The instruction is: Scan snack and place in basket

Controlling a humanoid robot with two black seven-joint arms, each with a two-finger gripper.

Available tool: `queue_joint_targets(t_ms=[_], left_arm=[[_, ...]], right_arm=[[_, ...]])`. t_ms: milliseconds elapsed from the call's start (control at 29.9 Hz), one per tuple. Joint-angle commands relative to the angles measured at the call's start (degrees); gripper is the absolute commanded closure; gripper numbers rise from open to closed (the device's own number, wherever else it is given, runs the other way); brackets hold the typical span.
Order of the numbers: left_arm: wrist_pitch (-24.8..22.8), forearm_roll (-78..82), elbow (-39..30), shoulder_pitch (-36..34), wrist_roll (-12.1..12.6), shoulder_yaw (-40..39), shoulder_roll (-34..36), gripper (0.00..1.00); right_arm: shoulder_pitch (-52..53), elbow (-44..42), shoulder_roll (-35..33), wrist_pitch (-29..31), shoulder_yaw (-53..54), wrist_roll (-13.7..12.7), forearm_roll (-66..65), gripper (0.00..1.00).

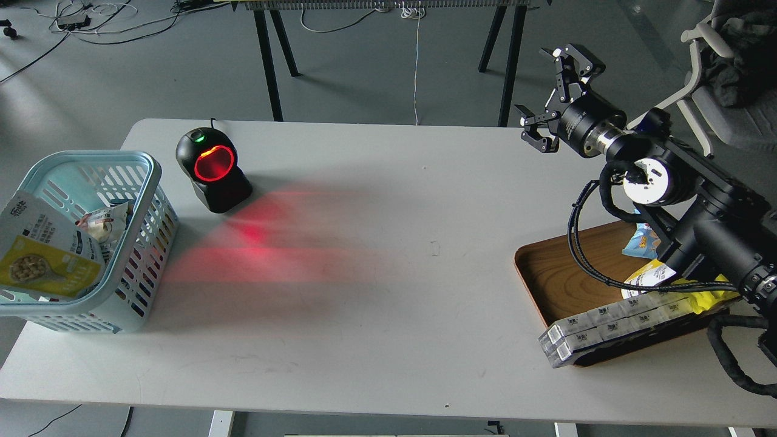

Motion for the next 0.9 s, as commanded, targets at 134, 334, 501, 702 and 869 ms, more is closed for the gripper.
queue_joint_targets(t_ms=[134, 334, 501, 702, 869], left_arm=[[-0.4, -3.6, 4.4, -0.2, 0.0, -1.4, -6.7, 0.01], [-0.9, -6.2, 4.5, -0.2, 0.0, -1.5, -11.4, 0.01], [-0.9, -7.6, 4.5, 0.2, 0.0, -1.5, -16.4, 0.01], [-2.5, -9.9, 4.5, 0.8, 0.1, -1.6, -21.8, 0.01], [-6.4, -12.0, 7.7, 2.1, 0.1, -1.8, -27.1, 0.01]], right_arm=[[0.1, 1.2, -0.6, 0.0, 2.4, -0.1, 0.1, 0.0], [-0.6, 6.2, -2.4, -0.3, 5.5, -0.2, 0.1, 0.0], [-1.8, 9.8, -4.9, -1.7, 8.2, -0.2, 0.2, 0.0], [-6.1, 14.3, -8.1, -1.7, 16.2, -0.3, 0.6, 0.0], [-9.0, 15.7, -9.2, -1.6, 19.5, -0.3, 4.3, 0.0]])
